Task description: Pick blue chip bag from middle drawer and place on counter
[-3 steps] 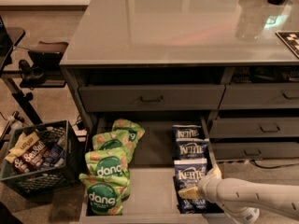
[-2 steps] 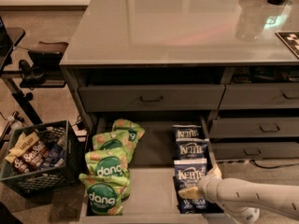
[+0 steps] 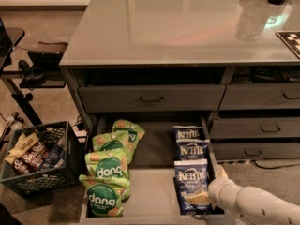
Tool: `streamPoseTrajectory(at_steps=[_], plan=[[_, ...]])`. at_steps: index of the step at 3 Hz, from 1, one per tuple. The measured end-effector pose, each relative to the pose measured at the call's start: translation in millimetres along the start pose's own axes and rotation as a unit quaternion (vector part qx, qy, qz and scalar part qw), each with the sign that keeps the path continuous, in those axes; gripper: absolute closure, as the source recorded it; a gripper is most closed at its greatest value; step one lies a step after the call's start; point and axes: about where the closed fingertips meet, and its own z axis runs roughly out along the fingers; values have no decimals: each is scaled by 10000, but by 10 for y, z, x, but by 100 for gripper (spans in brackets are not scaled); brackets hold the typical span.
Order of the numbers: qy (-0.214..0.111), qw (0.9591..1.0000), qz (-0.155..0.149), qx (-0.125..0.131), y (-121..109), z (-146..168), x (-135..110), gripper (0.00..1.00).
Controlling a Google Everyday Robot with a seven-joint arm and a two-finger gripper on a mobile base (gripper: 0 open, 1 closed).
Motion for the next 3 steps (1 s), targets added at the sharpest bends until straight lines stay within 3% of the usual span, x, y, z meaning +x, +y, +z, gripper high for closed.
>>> streamPoseTrajectory(at_steps=[3], plan=[[400,9990,183,-104,76,398,263,0]])
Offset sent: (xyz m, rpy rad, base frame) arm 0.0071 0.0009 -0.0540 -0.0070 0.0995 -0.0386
